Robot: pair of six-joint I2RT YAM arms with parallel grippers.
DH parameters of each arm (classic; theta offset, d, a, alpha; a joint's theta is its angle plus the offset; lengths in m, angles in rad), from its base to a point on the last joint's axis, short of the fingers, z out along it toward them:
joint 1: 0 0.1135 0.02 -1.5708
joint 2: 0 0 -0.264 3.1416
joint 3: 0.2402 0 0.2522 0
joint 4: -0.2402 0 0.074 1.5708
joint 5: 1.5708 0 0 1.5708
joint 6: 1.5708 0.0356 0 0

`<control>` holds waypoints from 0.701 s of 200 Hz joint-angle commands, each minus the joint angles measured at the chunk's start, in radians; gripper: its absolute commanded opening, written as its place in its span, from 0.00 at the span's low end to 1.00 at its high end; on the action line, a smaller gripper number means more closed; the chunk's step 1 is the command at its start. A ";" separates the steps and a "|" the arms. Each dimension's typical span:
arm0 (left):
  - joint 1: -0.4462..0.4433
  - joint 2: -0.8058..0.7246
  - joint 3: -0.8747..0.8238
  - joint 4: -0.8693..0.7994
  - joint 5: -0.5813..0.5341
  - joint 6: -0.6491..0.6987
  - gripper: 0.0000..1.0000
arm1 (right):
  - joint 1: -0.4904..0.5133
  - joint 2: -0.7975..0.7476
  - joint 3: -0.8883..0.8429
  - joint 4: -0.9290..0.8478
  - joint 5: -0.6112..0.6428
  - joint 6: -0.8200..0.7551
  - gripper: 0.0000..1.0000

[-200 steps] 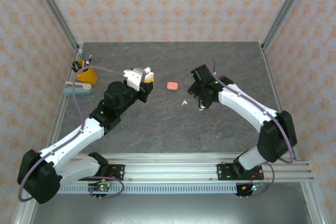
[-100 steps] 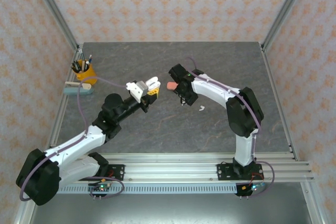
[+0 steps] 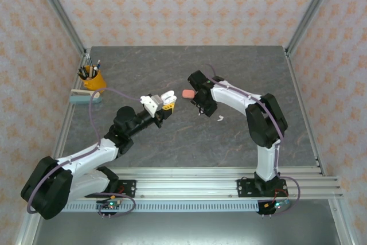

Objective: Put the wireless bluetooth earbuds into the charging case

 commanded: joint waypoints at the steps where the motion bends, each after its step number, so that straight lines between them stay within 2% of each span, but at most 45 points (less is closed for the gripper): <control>1: 0.012 0.005 0.012 0.068 0.024 0.004 0.00 | -0.012 0.017 -0.031 0.026 -0.022 -0.010 0.60; 78: 0.014 0.032 0.024 0.073 0.033 -0.001 0.00 | -0.038 0.085 -0.023 0.062 -0.065 -0.026 0.57; 140: 0.015 0.055 0.030 0.076 0.042 -0.004 0.00 | -0.061 0.106 -0.021 0.074 -0.078 -0.044 0.47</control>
